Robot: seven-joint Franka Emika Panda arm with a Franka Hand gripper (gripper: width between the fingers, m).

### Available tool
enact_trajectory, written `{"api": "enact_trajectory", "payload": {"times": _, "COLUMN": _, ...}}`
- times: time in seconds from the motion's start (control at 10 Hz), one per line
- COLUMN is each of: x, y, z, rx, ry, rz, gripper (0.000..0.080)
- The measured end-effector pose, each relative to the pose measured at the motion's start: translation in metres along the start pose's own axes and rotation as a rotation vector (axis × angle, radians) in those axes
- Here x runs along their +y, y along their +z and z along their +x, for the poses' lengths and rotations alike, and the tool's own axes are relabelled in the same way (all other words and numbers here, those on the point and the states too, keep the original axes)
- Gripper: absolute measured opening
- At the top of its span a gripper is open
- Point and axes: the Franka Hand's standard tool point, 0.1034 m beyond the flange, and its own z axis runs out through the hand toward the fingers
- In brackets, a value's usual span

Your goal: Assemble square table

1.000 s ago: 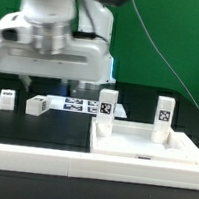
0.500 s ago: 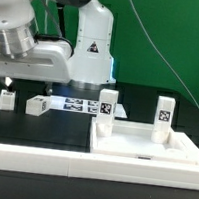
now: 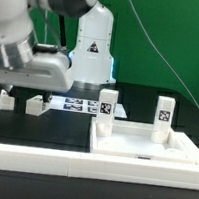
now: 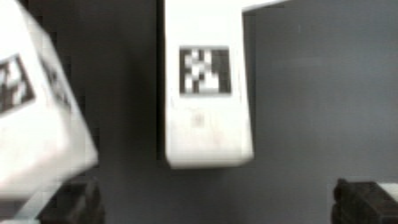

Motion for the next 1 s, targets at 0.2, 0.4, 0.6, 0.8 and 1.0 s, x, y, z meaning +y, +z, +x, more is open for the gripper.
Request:
{"api": "enact_trajectory", "payload": {"times": 0.2, "x": 0.002, "y": 0.004, "z": 0.01, "rx": -0.197, "ry": 0.033, "rz": 0.004, "gripper": 0.0649}}
{"api": "enact_trajectory", "payload": {"times": 0.4, "x": 0.002, "y": 0.01, "z": 0.005, "rx": -0.328, "ry": 0.04, "rz": 0.014, "gripper": 0.0649}}
{"api": "enact_trajectory", "payload": {"times": 0.6, "x": 0.005, "y": 0.02, "z": 0.011, "rx": -0.417, "ry": 0.048, "rz": 0.012, "gripper": 0.0649}}
{"api": "enact_trajectory", "payload": {"times": 0.8, "x": 0.0, "y": 0.022, "z": 0.015, "rx": -0.378, "ry": 0.037, "rz": -0.001, "gripper": 0.0649}}
{"api": "enact_trajectory", "payload": {"times": 1.0, "x": -0.005, "y": 0.029, "z": 0.009, "rx": -0.373, "ry": 0.031, "rz": -0.01, "gripper": 0.0649}}
